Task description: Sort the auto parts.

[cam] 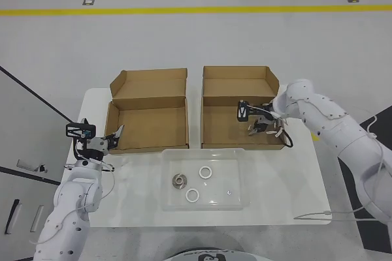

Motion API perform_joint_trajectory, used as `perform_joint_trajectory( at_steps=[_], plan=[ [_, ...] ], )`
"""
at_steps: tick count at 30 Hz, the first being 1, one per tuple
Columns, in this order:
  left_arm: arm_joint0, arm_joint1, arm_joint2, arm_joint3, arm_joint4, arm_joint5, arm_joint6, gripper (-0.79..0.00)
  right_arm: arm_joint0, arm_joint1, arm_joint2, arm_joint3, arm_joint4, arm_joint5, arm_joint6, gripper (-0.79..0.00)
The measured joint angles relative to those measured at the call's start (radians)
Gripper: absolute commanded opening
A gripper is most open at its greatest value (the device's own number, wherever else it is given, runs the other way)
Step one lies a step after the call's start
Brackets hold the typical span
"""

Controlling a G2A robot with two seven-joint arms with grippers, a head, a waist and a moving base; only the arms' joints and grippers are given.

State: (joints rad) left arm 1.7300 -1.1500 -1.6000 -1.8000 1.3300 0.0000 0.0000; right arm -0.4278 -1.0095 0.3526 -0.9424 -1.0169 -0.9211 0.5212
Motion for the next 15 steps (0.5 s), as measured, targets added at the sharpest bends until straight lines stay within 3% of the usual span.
perform_joint_trajectory(
  at_steps=[7,15],
  plan=[
    [0.0,0.0,0.0,0.0,0.0,0.0,0.0,0.0,-0.027,0.047,0.067,-0.081,0.007,-0.01,0.001,0.0],
    [0.0,0.0,0.0,0.0,0.0,0.0,0.0,0.0,-0.095,0.141,0.191,-0.252,0.022,-0.065,0.022,0.0]
  ],
)
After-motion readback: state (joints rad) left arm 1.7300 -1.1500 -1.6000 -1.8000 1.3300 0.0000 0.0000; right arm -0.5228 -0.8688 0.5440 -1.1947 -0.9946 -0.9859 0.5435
